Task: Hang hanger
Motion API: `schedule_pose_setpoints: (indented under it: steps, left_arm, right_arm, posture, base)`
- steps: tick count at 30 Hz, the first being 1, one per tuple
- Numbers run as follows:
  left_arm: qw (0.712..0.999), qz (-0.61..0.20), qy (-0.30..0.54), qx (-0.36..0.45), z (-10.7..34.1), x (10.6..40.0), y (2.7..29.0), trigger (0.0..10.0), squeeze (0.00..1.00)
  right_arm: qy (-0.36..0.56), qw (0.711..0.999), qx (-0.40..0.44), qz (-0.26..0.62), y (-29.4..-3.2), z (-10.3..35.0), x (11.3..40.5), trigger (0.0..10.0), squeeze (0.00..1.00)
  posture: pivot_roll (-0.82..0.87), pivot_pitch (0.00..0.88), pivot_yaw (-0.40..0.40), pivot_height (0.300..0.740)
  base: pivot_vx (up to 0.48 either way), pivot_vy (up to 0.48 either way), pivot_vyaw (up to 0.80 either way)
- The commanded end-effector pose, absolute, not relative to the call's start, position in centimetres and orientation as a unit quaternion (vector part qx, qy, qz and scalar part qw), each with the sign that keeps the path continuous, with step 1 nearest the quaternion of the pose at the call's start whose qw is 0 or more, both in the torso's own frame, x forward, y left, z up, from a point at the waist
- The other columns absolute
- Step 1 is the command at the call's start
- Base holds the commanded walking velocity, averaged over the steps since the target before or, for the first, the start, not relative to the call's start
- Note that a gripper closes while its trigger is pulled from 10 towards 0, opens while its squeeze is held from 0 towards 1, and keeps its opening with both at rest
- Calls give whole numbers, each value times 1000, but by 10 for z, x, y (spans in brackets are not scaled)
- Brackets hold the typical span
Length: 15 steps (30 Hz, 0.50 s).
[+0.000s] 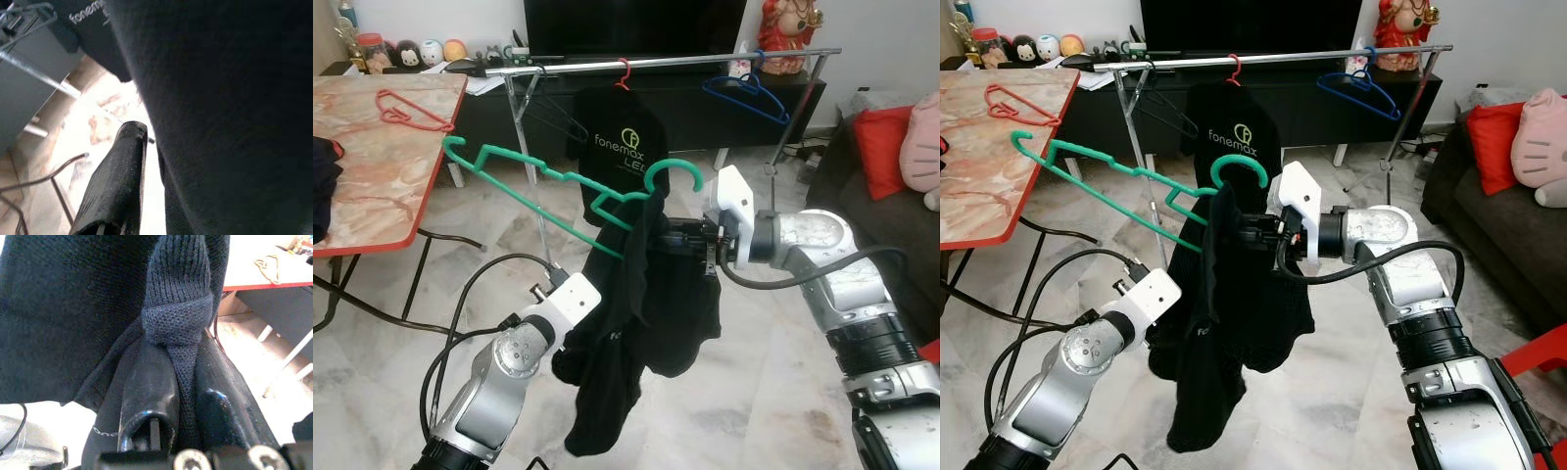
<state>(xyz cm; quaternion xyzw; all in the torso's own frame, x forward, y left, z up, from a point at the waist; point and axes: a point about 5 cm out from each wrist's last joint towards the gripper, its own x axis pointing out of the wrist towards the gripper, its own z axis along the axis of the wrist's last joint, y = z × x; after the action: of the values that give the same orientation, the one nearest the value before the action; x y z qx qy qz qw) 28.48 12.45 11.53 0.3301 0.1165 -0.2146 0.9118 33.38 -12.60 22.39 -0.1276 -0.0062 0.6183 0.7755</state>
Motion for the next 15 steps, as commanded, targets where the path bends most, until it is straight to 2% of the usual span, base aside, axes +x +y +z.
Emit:
schedule_pose_setpoints:
  steps: [1, 2, 3, 4, 5, 15]
  left_arm:
    - [912, -195, 127, 336, 114, 285, 131, 6353, 0]
    - [912, -192, 129, 338, 113, 284, 132, 4588, 0]
    - [913, -188, 132, 337, 112, 284, 134, 4235, 0]
    - [913, -185, 134, 337, 112, 284, 136, 3412, 0]
    - [913, -183, 135, 338, 112, 285, 137, 0, 0]
    - [912, -178, 150, 338, 110, 284, 142, 0, 0]
  right_arm:
    - [-26, 776, -131, 617, -129, 234, 332, 0, 0]
    - [-26, 776, -132, 617, -129, 234, 332, 0, 0]
    - [-26, 776, -131, 616, -129, 234, 332, 0, 0]
    - [-25, 776, -131, 617, -129, 234, 332, 0, 0]
    - [-25, 775, -131, 618, -128, 234, 332, 0, 0]
    - [-26, 775, -129, 618, -127, 235, 331, 0, 0]
  posture:
    - [-20, 0, -77, 740]
    - [-20, 0, -77, 740]
    - [-20, 0, -77, 740]
    - [-20, 0, -77, 740]
    - [-18, 0, -78, 740]
    - [-18, 0, -77, 740]
  base:
    - [0, 0, 0]
    - [0, 0, 0]
    - [0, 0, 0]
    - [0, 0, 0]
    - [0, 0, 0]
    - [0, 0, 0]
